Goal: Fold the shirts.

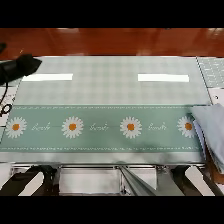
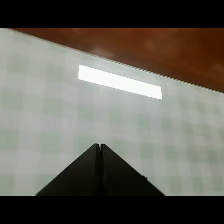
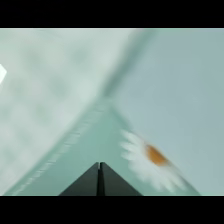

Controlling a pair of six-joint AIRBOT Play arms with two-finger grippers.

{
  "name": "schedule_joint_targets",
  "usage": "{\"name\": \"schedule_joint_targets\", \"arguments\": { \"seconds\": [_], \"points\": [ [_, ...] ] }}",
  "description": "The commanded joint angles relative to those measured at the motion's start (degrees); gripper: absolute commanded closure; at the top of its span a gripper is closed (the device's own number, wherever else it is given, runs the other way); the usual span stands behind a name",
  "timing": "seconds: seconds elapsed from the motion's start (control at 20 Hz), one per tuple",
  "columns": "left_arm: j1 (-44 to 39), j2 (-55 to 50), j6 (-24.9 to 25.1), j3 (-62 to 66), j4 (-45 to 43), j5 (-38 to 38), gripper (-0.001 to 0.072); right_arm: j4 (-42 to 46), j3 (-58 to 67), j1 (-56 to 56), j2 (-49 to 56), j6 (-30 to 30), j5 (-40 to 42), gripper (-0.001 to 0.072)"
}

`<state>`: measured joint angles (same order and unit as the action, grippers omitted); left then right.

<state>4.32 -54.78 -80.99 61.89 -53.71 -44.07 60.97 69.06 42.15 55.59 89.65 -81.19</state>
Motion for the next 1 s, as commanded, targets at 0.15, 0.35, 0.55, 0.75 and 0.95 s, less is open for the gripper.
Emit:
{"name": "schedule_joint_targets", "arguments": {
  "seconds": [0.15,0.35,0.55,0.75,0.95],
  "points": [
    [-15.4,-15.8,-12.0,11.1,-28.3,-17.9,0.0691,28.3,1.3,-49.6,14.1,9.2,15.0,0.0683],
    [-16.6,-19.7,-15.8,10.6,-32.9,-24.7,0.0691,32.7,1.3,-52.5,22.3,12.3,12.0,0.0682],
    [-16.6,-19.8,-15.8,10.6,-32.9,-25.6,0.0691,32.5,1.3,-52.5,22.3,12.3,12.6,0.0682],
    [-16.6,-19.9,-15.8,10.6,-32.9,-25.4,0.0691,32.6,1.3,-52.5,22.3,12.3,12.6,0.0682],
    [-16.6,-19.9,-15.8,10.6,-32.9,-25.4,0.0691,32.6,1.3,-52.5,22.3,12.3,12.6,0.0682]
  ]
}}
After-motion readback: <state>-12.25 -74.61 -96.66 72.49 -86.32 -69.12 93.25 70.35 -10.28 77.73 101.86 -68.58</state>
